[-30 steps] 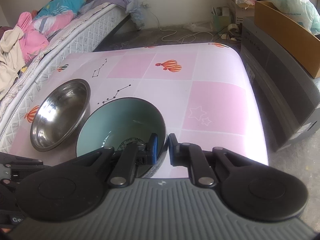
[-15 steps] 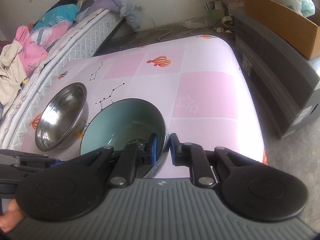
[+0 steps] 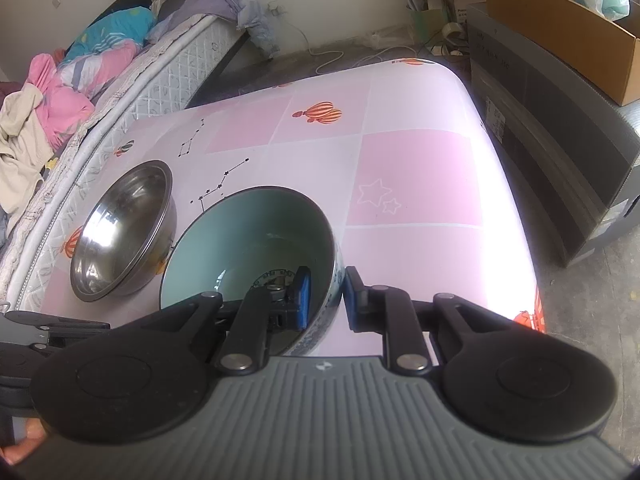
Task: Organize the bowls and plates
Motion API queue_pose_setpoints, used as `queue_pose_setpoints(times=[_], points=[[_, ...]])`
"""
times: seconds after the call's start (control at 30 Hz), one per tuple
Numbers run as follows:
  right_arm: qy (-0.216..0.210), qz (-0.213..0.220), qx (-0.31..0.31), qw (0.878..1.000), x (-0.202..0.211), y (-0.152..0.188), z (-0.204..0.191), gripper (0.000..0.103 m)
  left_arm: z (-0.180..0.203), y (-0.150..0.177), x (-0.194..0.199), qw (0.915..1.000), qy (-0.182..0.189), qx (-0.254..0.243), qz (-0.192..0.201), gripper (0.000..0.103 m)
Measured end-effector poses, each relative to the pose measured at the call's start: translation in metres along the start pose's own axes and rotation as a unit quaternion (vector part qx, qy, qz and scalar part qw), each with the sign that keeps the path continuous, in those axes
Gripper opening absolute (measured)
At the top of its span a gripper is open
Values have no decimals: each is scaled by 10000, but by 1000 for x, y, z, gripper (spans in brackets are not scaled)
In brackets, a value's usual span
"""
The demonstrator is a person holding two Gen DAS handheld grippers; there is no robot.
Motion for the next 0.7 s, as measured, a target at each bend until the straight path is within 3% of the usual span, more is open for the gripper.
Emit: queue_pose_setpoints(times=[0.1, 0.4, 0.7], points=[[26, -13, 29, 10000, -2, 0, -1, 17, -12, -1, 5, 9999, 14, 123, 81, 32], [-17, -13, -59, 10000, -5, 2, 2, 17, -16, -16, 1, 9993, -122, 318, 166, 30], [-58, -38, -126, 9999, -8, 2, 5, 18, -32, -16, 5, 9967, 106, 774, 204, 37]])
Point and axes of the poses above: each gripper's, at about its wrist camera, not at the fingertips, and x roughly against the way its jaws point, z to its right, y to its underside, the point moved 9 cm from there along -x, roughly the way its jaws point, and after that the axes turned 11 degrees about -y, right-handed, at the moved point
